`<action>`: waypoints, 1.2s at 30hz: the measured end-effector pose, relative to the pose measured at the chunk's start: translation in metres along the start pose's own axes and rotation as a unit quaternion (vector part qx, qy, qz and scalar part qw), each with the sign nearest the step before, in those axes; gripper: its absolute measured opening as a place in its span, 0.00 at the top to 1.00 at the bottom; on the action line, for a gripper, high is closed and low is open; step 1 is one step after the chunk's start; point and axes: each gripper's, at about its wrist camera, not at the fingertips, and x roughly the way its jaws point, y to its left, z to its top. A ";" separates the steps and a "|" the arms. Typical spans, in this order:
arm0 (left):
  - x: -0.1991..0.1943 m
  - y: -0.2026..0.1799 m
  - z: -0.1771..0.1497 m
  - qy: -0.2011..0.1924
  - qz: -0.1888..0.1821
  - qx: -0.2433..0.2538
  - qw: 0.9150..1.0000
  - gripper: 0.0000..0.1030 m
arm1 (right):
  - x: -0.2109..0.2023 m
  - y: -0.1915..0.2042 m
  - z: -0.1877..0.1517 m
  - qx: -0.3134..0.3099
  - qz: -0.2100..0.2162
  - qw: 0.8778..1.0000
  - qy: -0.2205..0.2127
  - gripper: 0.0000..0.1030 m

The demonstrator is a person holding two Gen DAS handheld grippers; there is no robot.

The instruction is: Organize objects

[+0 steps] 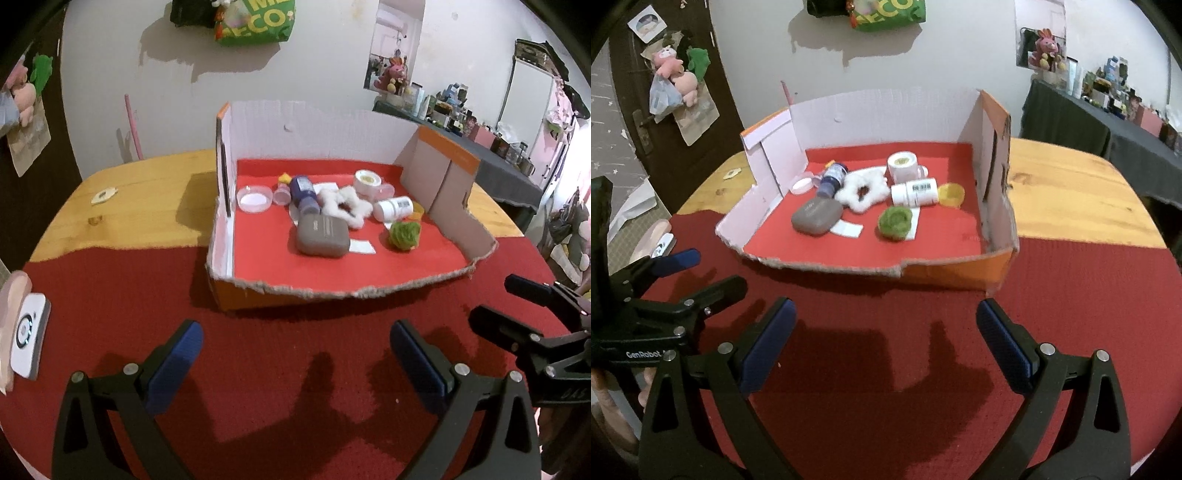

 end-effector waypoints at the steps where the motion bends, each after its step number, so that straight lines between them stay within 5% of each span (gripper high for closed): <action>1: 0.002 0.001 -0.002 0.004 0.000 -0.002 1.000 0.00 | 0.002 -0.001 -0.003 0.003 0.001 1.000 0.002 0.03; 11: 0.024 0.004 -0.023 0.042 0.001 -0.017 0.999 0.00 | 0.021 -0.011 -0.025 0.021 -0.001 1.000 0.020 0.03; 23: 0.026 -0.003 -0.028 0.031 0.028 0.005 0.999 0.00 | 0.026 -0.014 -0.031 0.019 -0.014 1.000 0.011 0.03; 36: 0.026 0.001 -0.029 0.026 0.015 -0.003 1.000 0.00 | 0.025 -0.015 -0.033 0.022 -0.012 1.000 0.003 0.02</action>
